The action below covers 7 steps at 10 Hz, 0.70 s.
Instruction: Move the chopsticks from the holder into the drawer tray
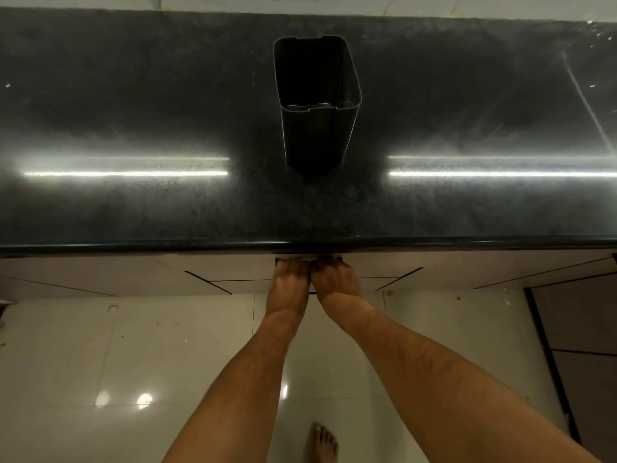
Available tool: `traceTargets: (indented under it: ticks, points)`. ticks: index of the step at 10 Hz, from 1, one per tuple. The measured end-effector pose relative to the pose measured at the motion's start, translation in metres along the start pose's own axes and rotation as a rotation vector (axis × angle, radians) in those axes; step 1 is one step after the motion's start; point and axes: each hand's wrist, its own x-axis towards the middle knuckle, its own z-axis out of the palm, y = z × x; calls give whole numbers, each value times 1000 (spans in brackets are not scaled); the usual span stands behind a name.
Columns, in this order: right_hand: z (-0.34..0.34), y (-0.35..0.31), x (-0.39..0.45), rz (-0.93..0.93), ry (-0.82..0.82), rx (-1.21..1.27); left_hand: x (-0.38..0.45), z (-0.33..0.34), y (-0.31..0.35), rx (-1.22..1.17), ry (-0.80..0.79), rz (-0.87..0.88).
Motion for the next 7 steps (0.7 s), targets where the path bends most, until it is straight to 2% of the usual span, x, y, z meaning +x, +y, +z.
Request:
traceTargets:
  ticks: [1, 2, 3, 4, 5, 6, 7]
  points:
    - [-2, 3, 6, -4, 38, 10, 10, -3, 0, -125, 2, 61]
    - [-3, 3, 10, 0, 42, 14, 12, -7, -3, -204, 52, -83]
    - [-2, 1, 9, 6, 54, 25, 13, -2, -2, -264, 54, -78]
    - [-4, 2, 10, 31, 47, 30, 14, -10, -8, -201, 13, -21]
    - [-11, -2, 14, 77, 10, 105, 17, -10, -13, -205, -2, -42]
    - [-25, -6, 3, 89, -35, 205, 4, -26, -16, -296, -6, -35]
    - [-26, -11, -23, 8, 14, 193, -20, -29, -25, -300, 49, -17]
